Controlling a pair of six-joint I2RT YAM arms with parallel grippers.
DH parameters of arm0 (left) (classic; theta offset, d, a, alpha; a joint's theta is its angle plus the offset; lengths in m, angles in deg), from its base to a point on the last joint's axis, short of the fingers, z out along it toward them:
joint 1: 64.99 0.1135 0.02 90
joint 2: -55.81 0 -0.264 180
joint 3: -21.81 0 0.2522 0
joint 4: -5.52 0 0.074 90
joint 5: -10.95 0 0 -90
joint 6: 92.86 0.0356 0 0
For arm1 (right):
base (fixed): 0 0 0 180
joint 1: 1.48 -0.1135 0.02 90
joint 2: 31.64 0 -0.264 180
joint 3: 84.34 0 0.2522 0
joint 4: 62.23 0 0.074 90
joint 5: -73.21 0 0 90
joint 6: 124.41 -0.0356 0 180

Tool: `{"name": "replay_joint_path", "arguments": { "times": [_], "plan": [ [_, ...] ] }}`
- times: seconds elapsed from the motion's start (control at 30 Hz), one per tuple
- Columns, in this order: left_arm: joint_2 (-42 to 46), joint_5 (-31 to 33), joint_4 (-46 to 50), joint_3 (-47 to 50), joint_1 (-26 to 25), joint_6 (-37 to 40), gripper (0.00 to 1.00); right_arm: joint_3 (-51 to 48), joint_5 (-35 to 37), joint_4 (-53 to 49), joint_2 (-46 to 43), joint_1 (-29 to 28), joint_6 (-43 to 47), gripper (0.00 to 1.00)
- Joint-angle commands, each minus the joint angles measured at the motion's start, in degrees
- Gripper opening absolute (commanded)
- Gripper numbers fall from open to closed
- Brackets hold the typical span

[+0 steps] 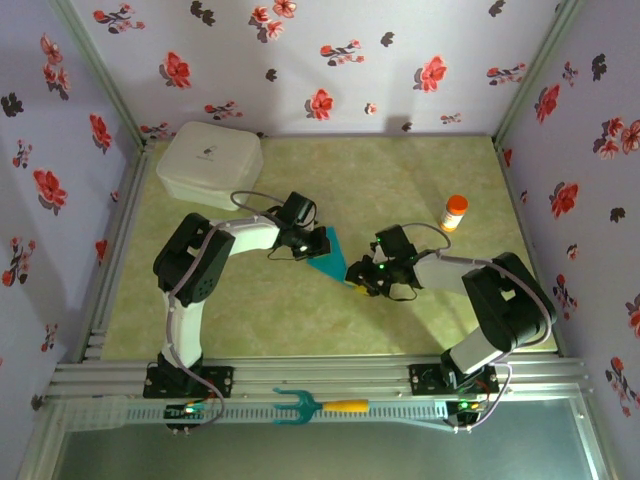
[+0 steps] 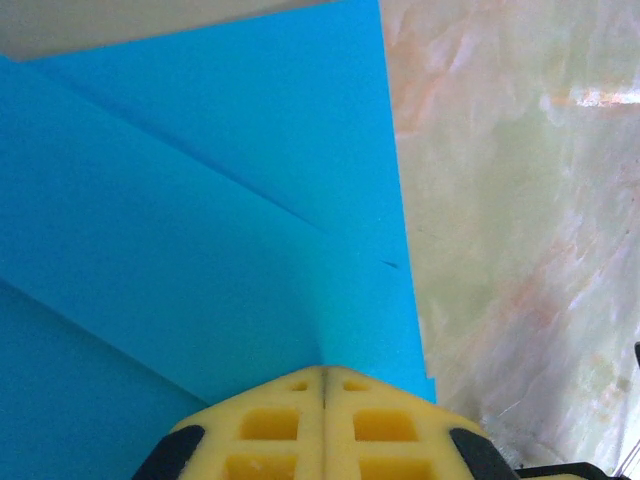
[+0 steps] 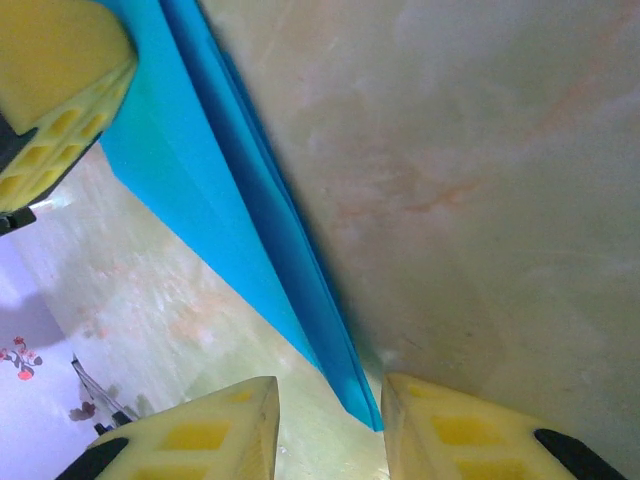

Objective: Fold a paper plane with a square sheet of paper (pick it up from the middle)
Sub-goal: Fourth fold the wing at the center of the table.

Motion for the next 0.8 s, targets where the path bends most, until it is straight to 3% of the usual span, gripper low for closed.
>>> {"name": "replay_joint_path", "arguments": {
  "times": [0.0,0.77],
  "plan": [
    [-1.11,0.06,0.9,0.85,0.32,-0.45,0.04,1.3,-0.93,1.67,0.95,-0.45,0.13,0.34],
    [-0.65,0.09,0.47,0.85,0.23,-1.04,0.04,-0.79,-0.46,10.89,2.59,-0.24,-1.24,0.32]
  ]
}}
